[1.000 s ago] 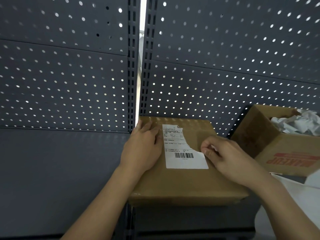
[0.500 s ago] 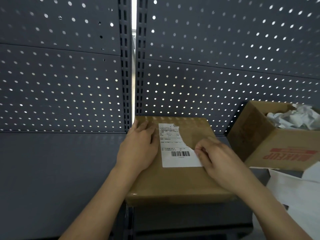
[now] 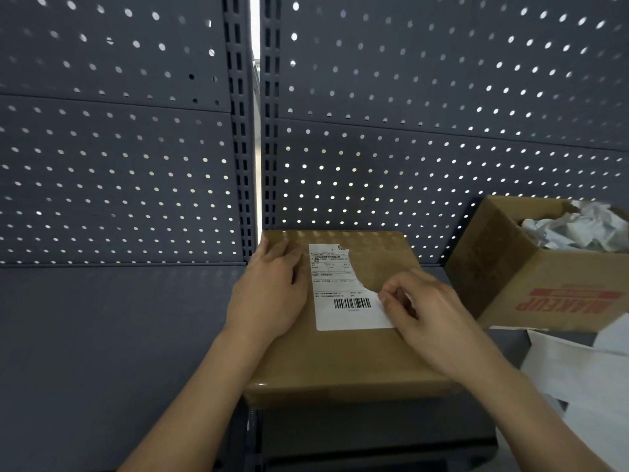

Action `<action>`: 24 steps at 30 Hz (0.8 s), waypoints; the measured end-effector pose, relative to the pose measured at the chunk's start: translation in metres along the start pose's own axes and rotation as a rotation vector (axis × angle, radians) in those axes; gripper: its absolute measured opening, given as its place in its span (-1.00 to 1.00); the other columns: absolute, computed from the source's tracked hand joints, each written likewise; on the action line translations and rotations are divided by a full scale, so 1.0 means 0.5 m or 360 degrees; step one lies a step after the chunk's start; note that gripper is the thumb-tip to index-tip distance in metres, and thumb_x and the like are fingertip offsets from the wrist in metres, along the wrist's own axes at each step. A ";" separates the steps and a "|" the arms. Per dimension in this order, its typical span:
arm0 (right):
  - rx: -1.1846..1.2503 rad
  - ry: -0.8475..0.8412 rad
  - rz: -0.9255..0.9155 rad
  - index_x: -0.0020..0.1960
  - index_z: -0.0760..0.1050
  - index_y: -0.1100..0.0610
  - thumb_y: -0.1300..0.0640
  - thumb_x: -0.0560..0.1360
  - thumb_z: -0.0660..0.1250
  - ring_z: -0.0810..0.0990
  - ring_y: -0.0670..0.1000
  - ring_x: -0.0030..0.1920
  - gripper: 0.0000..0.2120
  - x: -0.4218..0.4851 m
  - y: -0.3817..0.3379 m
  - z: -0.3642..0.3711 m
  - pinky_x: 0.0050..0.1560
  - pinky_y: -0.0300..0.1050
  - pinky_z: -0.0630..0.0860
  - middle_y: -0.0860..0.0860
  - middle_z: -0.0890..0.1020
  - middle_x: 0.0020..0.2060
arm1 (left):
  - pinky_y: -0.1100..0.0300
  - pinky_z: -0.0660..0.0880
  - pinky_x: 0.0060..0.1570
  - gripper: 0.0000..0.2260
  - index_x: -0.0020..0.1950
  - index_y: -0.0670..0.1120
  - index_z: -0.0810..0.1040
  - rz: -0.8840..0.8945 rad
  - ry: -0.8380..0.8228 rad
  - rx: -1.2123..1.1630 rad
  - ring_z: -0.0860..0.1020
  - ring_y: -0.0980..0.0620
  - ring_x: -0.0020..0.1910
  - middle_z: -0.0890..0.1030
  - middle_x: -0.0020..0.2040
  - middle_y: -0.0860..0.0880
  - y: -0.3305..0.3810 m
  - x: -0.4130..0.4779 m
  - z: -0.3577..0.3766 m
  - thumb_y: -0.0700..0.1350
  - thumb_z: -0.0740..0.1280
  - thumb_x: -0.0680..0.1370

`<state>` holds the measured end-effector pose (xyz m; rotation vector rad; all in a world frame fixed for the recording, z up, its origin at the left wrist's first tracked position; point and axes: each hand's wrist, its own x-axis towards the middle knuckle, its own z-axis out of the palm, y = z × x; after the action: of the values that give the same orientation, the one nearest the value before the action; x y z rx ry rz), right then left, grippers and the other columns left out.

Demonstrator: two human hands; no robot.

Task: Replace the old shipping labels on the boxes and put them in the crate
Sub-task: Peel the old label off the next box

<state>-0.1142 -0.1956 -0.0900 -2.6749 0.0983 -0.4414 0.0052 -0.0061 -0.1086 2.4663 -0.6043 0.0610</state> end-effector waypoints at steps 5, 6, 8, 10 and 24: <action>-0.0050 0.0008 0.0129 -0.19 0.43 -0.03 -0.09 0.44 0.40 0.46 -0.12 -0.26 -0.80 0.001 -0.003 0.007 -0.23 -0.15 0.47 -0.10 0.44 -0.28 | -0.05 0.39 0.25 -0.66 0.40 0.06 0.43 -0.0007 0.0007 0.0006 -0.05 0.08 0.56 0.27 0.52 0.11 0.003 -0.001 -0.002 0.03 0.09 0.65; -0.0055 0.0006 0.0141 -0.17 0.43 -0.02 -0.10 0.45 0.39 0.47 -0.12 -0.24 -0.80 0.001 -0.003 0.008 -0.22 -0.15 0.47 -0.11 0.44 -0.26 | -0.05 0.39 0.24 -0.66 0.40 0.06 0.43 -0.0011 0.0006 0.0006 -0.04 0.08 0.56 0.27 0.52 0.11 0.003 -0.002 -0.002 0.03 0.08 0.65; -0.0061 -0.0009 0.0148 -0.09 0.40 -0.03 -0.13 0.46 0.37 0.47 -0.11 -0.17 -0.79 0.003 -0.003 0.006 -0.15 -0.13 0.47 -0.12 0.45 -0.21 | -0.05 0.40 0.23 -0.66 0.40 0.06 0.43 -0.0011 0.0012 0.0013 -0.03 0.08 0.56 0.28 0.51 0.10 0.003 -0.003 -0.002 0.02 0.09 0.65; -0.0076 -0.0026 0.0133 -0.05 0.45 -0.04 -0.12 0.48 0.36 0.48 -0.10 -0.14 -0.81 0.007 -0.002 0.006 -0.11 -0.11 0.48 -0.12 0.45 -0.19 | -0.08 0.38 0.25 -0.66 0.41 0.08 0.41 -0.0010 0.0005 0.0008 -0.05 0.07 0.56 0.26 0.52 0.11 0.002 -0.003 0.000 0.02 0.08 0.65; 0.0070 0.0076 -0.0090 -0.13 0.49 0.02 0.18 0.58 0.29 0.49 -0.15 -0.10 -0.87 -0.010 -0.004 0.026 -0.10 -0.28 0.40 -0.16 0.49 -0.19 | -0.04 0.39 0.22 -0.65 0.42 0.09 0.40 0.0017 0.0033 -0.0004 -0.01 0.11 0.54 0.25 0.52 0.11 0.000 -0.001 0.000 -0.05 0.10 0.64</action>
<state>-0.1145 -0.1881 -0.1019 -2.6300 0.0271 -0.5192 0.0047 -0.0057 -0.1087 2.4571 -0.6080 0.0897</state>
